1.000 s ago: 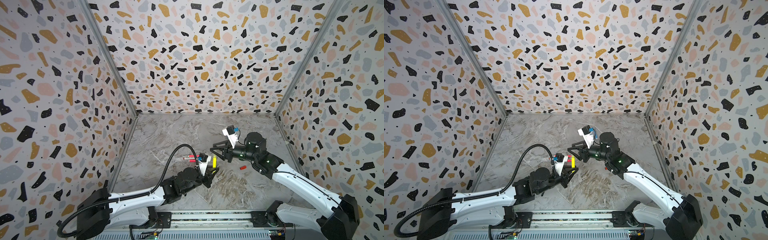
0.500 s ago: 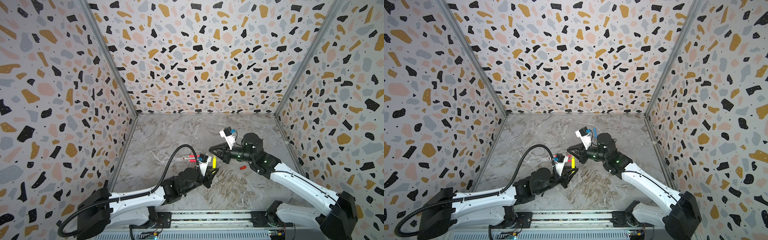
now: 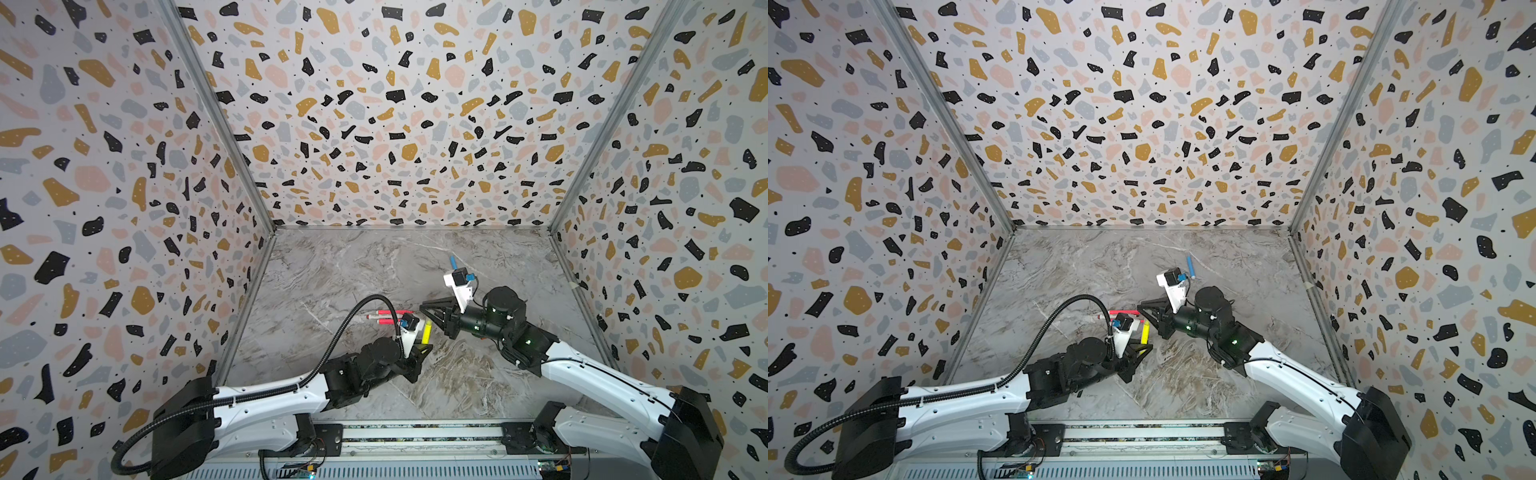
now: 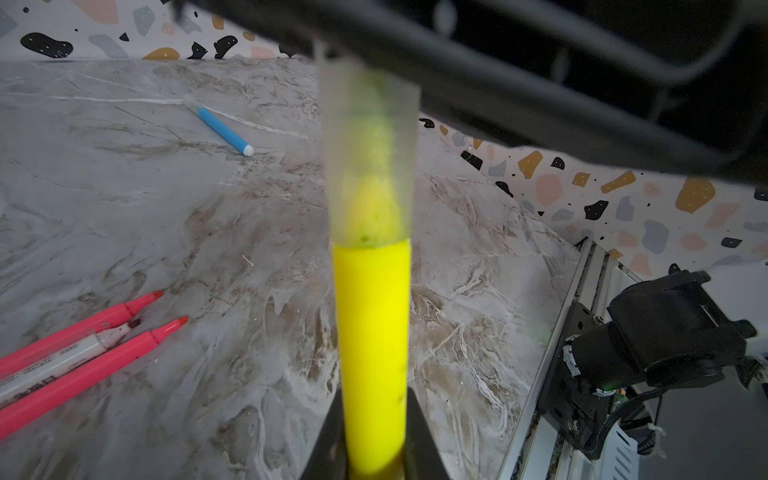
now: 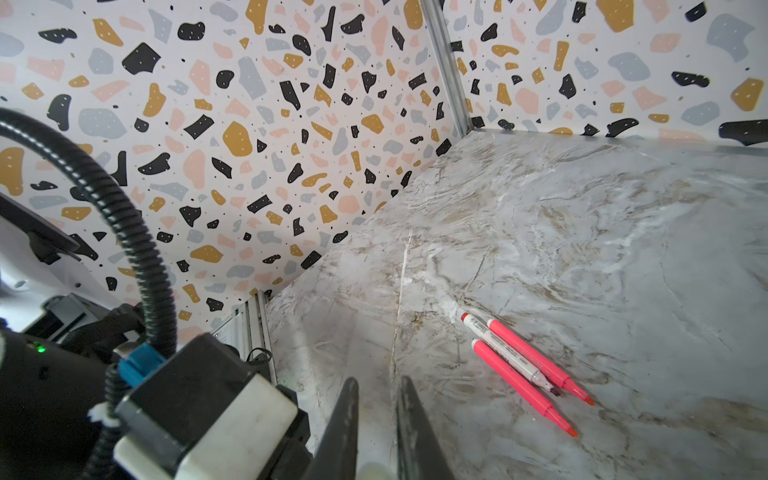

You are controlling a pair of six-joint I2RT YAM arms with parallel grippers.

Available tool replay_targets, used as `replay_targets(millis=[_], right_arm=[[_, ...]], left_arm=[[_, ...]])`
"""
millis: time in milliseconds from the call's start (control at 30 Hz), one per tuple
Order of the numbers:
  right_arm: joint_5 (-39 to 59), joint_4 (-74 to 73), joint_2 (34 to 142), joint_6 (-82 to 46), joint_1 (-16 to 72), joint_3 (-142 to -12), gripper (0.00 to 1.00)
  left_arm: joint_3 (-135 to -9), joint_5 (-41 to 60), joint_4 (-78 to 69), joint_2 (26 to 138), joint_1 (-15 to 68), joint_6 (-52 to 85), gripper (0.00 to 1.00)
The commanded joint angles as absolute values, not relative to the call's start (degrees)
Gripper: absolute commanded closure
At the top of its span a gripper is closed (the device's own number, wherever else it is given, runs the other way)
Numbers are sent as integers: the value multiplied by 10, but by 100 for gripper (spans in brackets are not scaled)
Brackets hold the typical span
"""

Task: Insert the pens into the pen caps
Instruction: 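Press the clear cap further down onto the highlighter with the right gripper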

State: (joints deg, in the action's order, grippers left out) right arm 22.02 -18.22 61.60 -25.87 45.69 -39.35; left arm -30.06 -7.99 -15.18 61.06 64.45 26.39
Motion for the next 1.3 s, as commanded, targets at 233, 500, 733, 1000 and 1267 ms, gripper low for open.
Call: replay_targets(millis=[233,500,733,1000,1267], right_arm=[[195,-119,639,-287,523,-299,100],[192,-134,662,-307,563,-273,100],[183,-128,672,-330,579,-267,100],[184,-122,664,-334,581,-272,100],[182,-30,593,-263,490,-404,71]], left_arm=[[-377,-89,-313,561,566,279,100],[-389,-59,-301,559,539,273,100],[-382,-59,-305,545,520,274,100],[-385,-48,-301,538,503,273,100],[-331,3,-274,591,502,267,100]])
